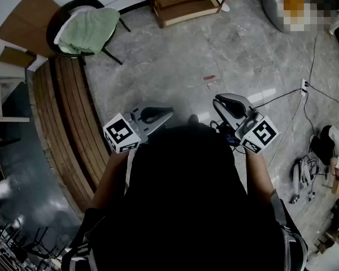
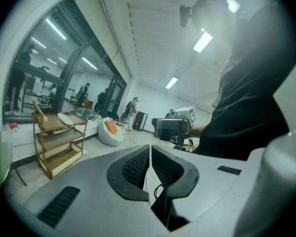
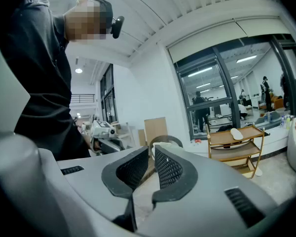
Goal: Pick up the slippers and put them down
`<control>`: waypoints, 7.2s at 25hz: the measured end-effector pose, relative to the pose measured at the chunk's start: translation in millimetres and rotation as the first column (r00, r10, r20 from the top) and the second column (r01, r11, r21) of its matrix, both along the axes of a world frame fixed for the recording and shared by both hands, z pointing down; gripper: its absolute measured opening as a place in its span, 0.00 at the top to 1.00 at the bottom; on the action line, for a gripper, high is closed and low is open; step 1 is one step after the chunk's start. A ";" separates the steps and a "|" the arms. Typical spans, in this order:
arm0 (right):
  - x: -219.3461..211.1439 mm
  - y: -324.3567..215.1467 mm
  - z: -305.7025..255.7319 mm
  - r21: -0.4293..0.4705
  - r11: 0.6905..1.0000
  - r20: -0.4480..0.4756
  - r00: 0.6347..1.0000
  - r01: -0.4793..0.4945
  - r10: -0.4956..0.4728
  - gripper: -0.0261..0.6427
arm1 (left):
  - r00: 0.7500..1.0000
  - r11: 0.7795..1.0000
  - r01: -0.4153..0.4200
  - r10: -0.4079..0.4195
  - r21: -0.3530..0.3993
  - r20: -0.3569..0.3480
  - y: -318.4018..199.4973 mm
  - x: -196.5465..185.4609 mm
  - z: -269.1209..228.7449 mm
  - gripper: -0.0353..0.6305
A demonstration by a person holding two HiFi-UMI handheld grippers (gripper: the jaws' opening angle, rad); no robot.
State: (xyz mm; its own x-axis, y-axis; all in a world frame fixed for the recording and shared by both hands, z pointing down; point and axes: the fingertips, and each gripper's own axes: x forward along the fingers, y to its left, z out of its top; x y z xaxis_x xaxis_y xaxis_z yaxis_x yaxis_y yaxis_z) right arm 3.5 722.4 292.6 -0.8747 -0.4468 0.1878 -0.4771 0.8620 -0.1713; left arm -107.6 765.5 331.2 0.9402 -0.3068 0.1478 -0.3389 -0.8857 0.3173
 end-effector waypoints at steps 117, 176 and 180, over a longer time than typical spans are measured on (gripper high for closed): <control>25.1 -726.2 14.9 -0.239 0.966 -0.013 0.995 -0.102 0.102 0.89 | 0.987 0.994 0.103 -0.107 -0.038 -0.123 -765.0 -50.7 -15.1 0.93; 66.2 -828.2 336.8 -0.866 0.499 0.332 0.787 0.036 0.520 0.70 | 0.942 0.916 0.331 -0.335 -0.226 0.021 -867.3 94.9 226.4 0.93; 62.8 -835.4 337.2 -0.872 0.484 0.366 0.758 0.076 0.540 0.70 | 0.944 0.916 0.321 -0.330 -0.242 0.004 -870.3 102.2 227.6 0.93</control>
State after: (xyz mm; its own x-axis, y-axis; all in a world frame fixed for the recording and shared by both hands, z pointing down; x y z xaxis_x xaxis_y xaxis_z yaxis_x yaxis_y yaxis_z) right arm 66.3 -113.0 629.8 -0.8185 -0.5596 0.1303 -0.1846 0.0414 -0.9819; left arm -5.4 -104.8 558.8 0.8000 -0.5575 0.2216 -0.5806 -0.6262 0.5204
